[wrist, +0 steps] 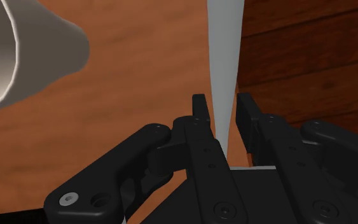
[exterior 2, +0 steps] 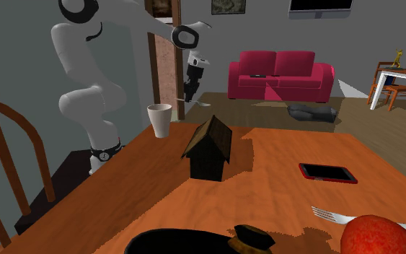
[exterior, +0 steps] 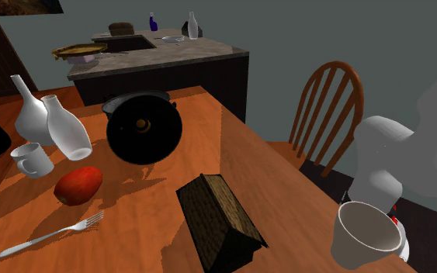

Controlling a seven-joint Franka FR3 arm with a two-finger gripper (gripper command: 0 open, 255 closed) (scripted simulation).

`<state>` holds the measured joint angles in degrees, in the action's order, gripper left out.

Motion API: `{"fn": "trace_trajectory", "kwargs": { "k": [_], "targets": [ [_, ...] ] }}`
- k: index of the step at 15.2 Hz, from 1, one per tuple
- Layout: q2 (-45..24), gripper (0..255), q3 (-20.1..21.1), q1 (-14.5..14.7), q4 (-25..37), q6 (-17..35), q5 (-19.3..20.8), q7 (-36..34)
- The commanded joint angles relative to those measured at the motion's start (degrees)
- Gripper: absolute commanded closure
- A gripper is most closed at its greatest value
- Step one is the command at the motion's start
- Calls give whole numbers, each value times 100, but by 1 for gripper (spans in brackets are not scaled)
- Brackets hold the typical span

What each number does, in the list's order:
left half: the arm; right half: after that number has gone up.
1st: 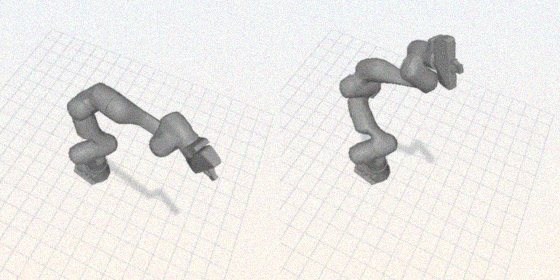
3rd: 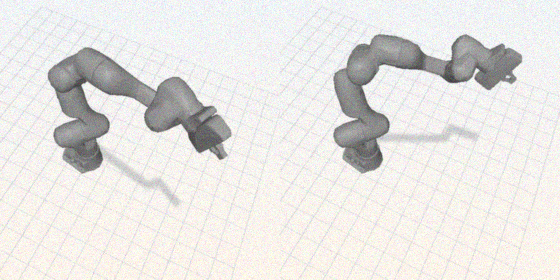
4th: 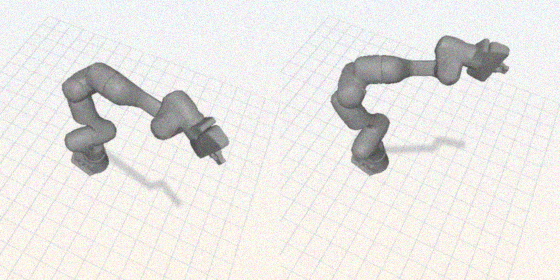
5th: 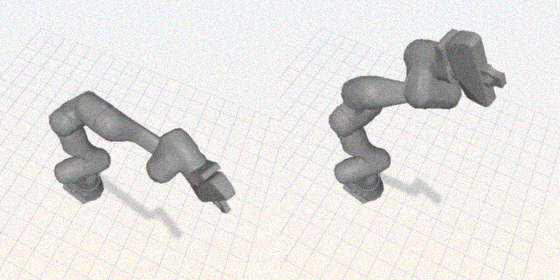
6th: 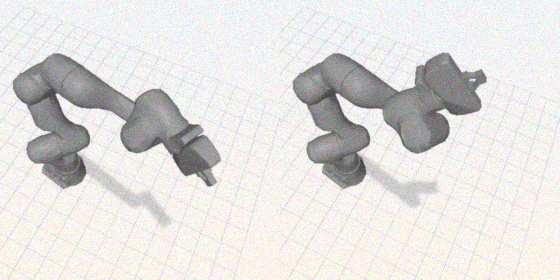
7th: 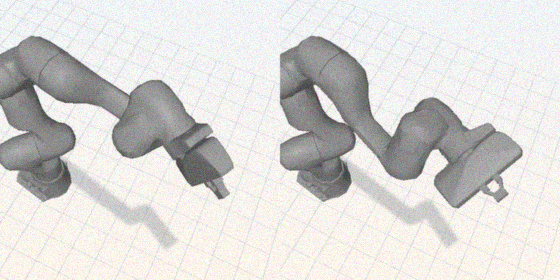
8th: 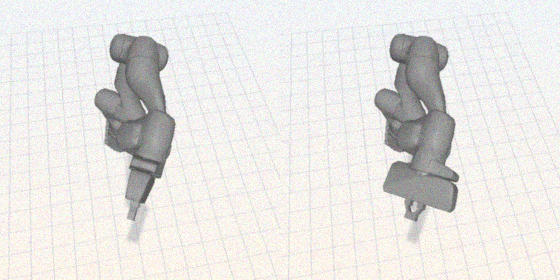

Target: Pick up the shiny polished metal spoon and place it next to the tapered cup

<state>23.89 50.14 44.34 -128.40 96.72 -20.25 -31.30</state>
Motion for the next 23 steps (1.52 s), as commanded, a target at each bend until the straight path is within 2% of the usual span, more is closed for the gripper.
{"fn": "trace_trajectory", "kwargs": {
  "k": [1, 18, 23],
  "targets": [
    [-21, 255, 44, 1, -136, 158, -16, 9],
    [-800, 255, 731, -257, -944, 1659, 163, -234],
    [-851, 255, 765, -275, -971, 1728, 187, -256]
  ]
}}
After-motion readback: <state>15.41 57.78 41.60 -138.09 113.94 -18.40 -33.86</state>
